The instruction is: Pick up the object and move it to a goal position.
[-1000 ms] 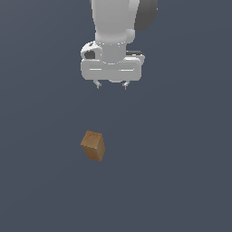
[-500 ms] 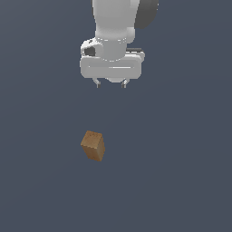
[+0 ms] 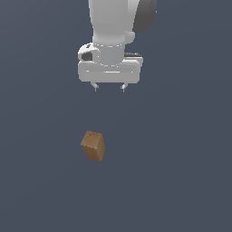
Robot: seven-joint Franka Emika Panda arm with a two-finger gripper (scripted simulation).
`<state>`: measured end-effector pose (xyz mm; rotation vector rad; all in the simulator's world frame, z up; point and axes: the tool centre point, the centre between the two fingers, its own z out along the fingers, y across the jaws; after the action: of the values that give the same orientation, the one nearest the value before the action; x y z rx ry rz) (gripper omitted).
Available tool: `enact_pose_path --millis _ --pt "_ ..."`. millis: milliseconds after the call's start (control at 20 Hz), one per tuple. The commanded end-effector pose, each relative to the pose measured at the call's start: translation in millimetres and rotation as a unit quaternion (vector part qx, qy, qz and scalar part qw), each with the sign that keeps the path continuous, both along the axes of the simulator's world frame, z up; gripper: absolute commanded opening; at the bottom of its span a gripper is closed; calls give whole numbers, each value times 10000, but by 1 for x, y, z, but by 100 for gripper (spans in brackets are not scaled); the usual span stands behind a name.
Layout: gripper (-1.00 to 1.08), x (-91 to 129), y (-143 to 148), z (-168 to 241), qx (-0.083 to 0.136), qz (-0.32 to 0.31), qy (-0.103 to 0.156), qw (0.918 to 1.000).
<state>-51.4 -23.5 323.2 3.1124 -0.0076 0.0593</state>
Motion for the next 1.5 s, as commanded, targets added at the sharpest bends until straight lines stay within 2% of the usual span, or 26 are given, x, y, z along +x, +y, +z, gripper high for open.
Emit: enact_pose_path --millis 0,350,850,1150,1450 --pt "100 8 -4 -5 14 -73 12 10000" --pt "100 43 -20 -30 68 -384 53 9992" --pt "100 99 -54 -87 139 -943 126 9954" --pt "100 117 -69 -114 158 -1157 155 9930" --pt "100 125 -76 -129 166 -1262 168 9917"
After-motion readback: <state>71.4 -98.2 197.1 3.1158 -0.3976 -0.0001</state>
